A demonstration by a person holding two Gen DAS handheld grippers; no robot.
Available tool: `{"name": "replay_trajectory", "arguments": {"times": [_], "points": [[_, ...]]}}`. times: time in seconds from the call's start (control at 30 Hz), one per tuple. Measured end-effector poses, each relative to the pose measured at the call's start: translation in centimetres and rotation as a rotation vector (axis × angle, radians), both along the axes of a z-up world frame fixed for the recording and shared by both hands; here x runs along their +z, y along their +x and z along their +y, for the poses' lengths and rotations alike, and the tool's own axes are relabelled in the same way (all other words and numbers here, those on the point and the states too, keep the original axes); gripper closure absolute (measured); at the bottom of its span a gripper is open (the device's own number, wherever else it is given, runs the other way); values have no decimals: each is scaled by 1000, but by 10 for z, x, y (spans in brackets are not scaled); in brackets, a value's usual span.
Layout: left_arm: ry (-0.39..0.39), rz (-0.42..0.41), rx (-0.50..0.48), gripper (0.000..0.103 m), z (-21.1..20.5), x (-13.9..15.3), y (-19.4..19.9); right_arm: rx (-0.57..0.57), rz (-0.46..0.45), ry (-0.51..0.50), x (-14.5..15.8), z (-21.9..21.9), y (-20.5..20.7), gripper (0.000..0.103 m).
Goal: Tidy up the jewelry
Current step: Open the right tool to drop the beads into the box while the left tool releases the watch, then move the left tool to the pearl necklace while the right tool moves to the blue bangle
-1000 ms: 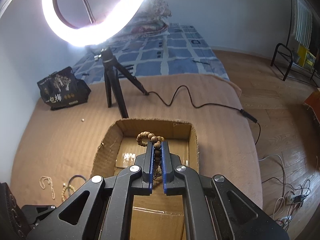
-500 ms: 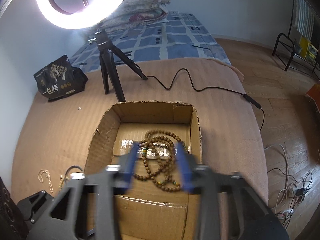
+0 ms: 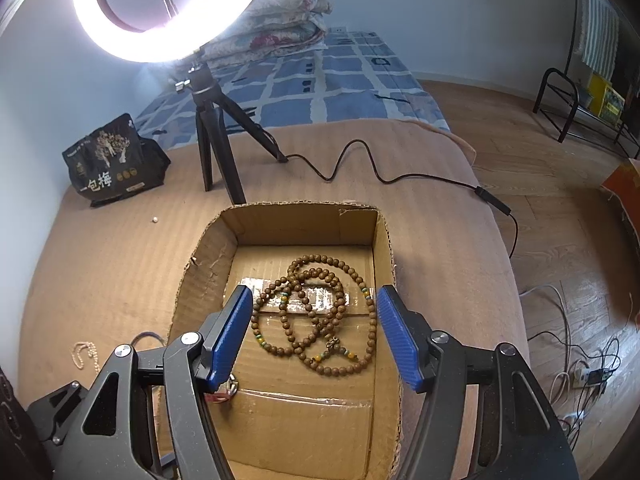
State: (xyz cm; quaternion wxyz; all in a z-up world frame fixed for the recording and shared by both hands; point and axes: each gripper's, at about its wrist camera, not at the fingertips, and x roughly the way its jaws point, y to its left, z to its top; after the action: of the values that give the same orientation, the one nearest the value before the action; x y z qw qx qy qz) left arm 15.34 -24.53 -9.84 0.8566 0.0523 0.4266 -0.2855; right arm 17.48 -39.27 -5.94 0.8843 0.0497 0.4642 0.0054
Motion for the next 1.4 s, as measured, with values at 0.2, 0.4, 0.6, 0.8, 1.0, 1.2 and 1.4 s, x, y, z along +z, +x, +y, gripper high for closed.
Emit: {"name": "replay_trajectory", "arguments": {"times": [0.2, 0.4, 0.6, 0.8, 1.0, 1.2, 1.4], "points": [[0, -32, 19, 48, 23, 11, -6, -27, -50, 15, 15, 2, -11, 39], [13, -64, 34, 48, 57, 21, -10, -15, -99, 33, 27, 16, -23, 38], [46, -92, 65, 48, 105, 30, -11, 36, -103, 58, 33, 42, -34, 36], [26, -59, 159, 48, 164, 30, -2, 153, -63, 32, 28, 89, -43, 35], [21, -18, 219, 48, 203, 22, 5, 274, 6, 9, 8, 137, -48, 35], [1, 40, 242, 48, 223, 9, 12, 315, 67, 16, -13, 161, -45, 35], [-12, 101, 265, 48, 238, -8, 20, 366, 146, 28, -31, 181, -33, 35]]}}
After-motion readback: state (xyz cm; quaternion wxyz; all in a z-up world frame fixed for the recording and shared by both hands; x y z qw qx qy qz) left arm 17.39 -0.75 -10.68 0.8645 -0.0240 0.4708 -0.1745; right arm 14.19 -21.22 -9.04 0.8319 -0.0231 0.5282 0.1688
